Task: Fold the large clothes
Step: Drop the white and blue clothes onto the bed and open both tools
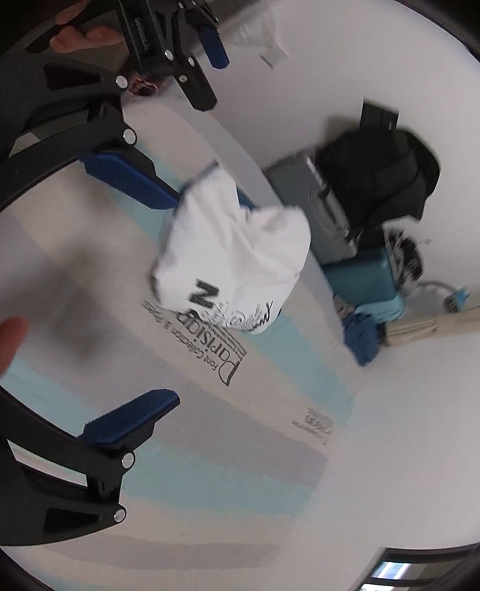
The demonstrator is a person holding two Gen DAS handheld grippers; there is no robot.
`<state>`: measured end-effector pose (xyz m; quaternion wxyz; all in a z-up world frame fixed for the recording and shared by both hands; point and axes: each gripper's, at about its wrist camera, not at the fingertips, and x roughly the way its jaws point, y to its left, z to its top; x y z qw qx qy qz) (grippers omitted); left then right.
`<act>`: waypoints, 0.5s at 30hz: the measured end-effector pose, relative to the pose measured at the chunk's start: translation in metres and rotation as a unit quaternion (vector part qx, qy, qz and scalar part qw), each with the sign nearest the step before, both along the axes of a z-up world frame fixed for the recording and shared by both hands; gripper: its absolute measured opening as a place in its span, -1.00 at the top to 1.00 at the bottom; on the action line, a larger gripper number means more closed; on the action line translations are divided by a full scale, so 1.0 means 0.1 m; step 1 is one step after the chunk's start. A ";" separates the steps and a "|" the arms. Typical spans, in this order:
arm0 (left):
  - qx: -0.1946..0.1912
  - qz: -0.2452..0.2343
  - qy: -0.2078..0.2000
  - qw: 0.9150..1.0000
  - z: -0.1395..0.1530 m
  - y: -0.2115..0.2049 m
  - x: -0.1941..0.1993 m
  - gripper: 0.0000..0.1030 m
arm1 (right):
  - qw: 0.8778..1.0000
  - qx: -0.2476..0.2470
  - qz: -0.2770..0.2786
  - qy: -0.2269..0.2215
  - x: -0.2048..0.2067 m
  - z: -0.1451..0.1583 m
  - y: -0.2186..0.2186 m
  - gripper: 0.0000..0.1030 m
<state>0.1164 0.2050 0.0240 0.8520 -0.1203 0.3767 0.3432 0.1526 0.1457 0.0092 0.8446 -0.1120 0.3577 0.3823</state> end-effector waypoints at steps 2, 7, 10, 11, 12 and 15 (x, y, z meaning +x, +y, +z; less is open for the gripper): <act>-0.020 0.001 -0.010 1.000 0.09 -0.22 -0.21 -0.89 | 1.000 0.007 0.006 -0.014 -0.32 0.17 -0.22 -0.85; -0.010 0.012 0.002 1.000 0.13 -0.68 -0.65 -0.89 | 1.000 -0.003 -0.012 -0.028 -0.86 0.29 -0.61 -0.86; -0.008 0.010 0.005 1.000 0.10 -0.83 -0.87 -0.89 | 0.998 -0.022 -0.034 -0.040 -1.08 0.22 -0.71 -0.86; -0.007 0.009 0.004 1.000 0.08 -0.84 -0.93 -0.89 | 0.998 -0.024 -0.040 -0.038 -1.12 0.19 -0.73 -0.86; -0.004 0.011 0.005 1.000 0.06 -0.86 -1.00 -0.89 | 0.998 -0.030 -0.046 -0.036 -1.17 0.15 -0.74 -0.86; -0.009 0.003 0.001 1.000 0.02 -0.86 -1.19 -0.89 | 0.997 -0.043 -0.062 -0.033 -1.38 0.04 -0.74 -0.86</act>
